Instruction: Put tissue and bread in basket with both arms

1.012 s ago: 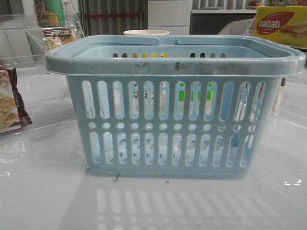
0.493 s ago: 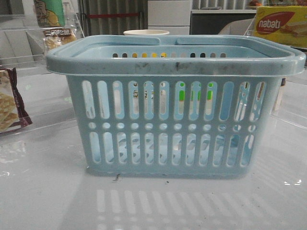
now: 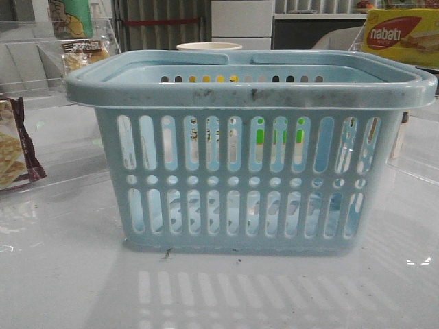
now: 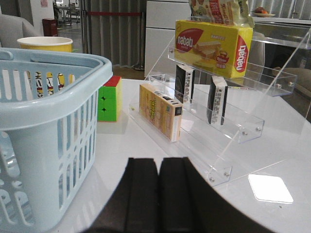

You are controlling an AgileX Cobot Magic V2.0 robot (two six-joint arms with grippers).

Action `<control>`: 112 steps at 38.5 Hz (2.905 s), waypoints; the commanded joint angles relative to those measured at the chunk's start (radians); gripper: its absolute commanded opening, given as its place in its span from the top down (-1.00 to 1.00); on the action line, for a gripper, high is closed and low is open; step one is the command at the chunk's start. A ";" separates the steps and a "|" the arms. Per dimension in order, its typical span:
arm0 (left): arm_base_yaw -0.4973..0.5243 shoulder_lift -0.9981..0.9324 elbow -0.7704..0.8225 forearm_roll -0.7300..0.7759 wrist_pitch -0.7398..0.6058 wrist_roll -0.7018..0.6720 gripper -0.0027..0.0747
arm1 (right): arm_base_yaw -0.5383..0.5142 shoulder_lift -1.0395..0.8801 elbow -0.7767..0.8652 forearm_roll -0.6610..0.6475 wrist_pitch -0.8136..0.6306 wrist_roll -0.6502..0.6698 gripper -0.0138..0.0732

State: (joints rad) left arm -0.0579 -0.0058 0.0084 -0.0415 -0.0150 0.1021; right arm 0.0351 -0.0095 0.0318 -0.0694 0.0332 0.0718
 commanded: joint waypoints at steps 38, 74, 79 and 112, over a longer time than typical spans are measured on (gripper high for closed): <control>-0.008 0.110 -0.445 -0.014 0.130 -0.002 0.70 | -0.002 0.072 -0.458 0.007 0.209 0.001 0.56; -0.008 0.459 -0.655 -0.040 0.520 -0.002 0.70 | -0.002 0.554 -0.726 0.006 0.710 0.001 0.56; -0.008 0.471 -0.655 -0.040 0.522 -0.002 0.69 | -0.002 0.569 -0.726 0.006 0.712 0.001 0.53; -0.008 0.485 -0.655 -0.040 0.512 -0.002 -0.35 | -0.102 0.873 -0.812 -0.097 0.659 0.009 -0.51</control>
State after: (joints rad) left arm -0.0579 0.4672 -0.6190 -0.0685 0.5840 0.1021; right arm -0.0208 0.8082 -0.7092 -0.1303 0.7729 0.0739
